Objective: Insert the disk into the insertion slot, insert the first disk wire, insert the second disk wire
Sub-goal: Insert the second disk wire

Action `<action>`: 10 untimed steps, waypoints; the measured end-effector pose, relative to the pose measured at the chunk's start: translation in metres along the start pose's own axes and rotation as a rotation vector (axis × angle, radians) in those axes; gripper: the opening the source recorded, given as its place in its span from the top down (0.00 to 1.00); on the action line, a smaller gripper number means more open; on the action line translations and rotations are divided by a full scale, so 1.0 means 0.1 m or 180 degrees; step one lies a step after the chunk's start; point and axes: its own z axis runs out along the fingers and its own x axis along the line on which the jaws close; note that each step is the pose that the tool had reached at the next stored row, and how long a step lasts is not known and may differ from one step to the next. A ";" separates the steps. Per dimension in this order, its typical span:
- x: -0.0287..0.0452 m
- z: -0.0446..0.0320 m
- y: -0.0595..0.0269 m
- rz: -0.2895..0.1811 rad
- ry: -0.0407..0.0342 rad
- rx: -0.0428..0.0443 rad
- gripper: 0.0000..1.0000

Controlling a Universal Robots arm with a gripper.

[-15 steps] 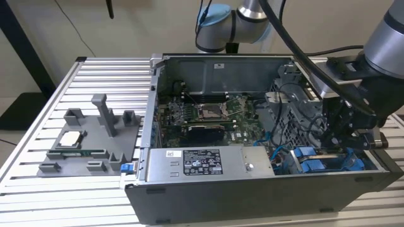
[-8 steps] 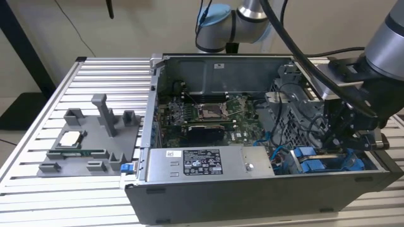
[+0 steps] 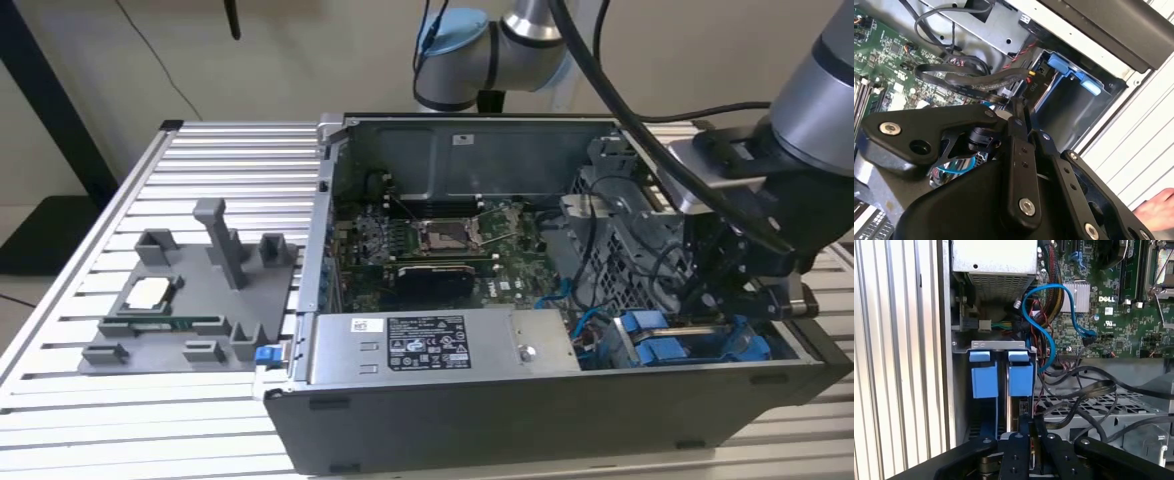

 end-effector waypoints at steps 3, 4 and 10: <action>0.000 0.009 -0.027 0.0001 -0.0001 0.0000 0.84; 0.001 0.011 -0.029 0.0001 0.0000 0.0000 0.84; 0.004 0.039 -0.032 0.0023 0.0001 0.0003 0.84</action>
